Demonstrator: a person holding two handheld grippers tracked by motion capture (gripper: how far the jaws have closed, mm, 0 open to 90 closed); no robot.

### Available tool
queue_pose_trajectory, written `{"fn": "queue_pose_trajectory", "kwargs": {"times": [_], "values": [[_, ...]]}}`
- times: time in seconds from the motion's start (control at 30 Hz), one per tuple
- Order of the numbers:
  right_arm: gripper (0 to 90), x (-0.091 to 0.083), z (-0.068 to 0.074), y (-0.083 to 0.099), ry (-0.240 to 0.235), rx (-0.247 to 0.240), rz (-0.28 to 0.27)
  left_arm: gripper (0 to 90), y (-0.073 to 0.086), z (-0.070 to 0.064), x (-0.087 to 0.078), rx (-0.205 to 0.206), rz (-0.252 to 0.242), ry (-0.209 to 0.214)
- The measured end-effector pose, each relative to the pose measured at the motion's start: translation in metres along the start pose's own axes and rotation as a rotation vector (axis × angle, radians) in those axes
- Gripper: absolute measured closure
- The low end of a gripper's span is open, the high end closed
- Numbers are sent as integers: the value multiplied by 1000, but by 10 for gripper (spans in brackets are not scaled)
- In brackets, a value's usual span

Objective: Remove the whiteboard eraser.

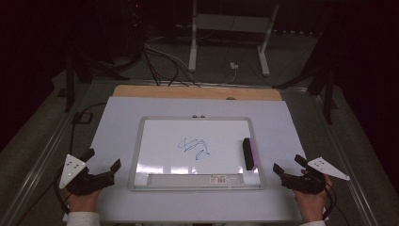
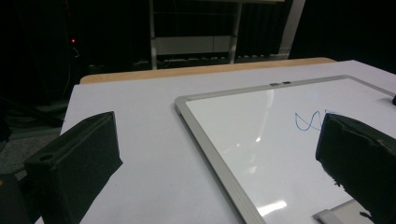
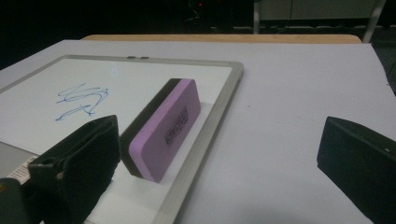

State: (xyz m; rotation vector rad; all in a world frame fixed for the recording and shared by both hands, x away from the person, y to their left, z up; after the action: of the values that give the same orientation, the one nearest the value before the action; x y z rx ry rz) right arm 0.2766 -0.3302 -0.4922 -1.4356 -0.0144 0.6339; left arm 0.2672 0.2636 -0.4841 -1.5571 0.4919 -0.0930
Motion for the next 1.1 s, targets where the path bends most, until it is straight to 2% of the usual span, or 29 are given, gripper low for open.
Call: {"fn": "queue_pose_trajectory", "kwargs": {"times": [0.23, 0.5, 0.83, 1.0, 1.1], "values": [[0, 1, 2, -4, -12, 10, -1, 6, 0, 1, -1, -7, -3, -5], [0, 7, 7, -11, -46, 13, 10, 7, 1, 1, -1, -3, 4, -11], [0, 33, 27, -17, -74, 10, 87, 7, 2, -1, 1, 3, 7, -9], [0, 46, 30, -15, -78, 20, 138, 7, 3, -1, 1, 10, 12, -9], [0, 50, 31, -14, -82, 25, 150, 7, 3, -2, 2, 10, 13, -8]]}}
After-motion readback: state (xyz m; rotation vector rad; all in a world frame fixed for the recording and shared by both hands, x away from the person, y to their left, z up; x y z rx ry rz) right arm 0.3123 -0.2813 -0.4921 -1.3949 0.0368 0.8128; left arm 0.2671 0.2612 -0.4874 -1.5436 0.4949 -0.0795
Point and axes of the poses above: each handheld gripper's, and its own axes: x roughly forward along the jaws, y roughly out of its underside, z roughly to its left, the point moved 5 cm from there along x, roughly forward along the jaws, and after that the axes turned 2 degrees about -z, right-handed, at the moved point
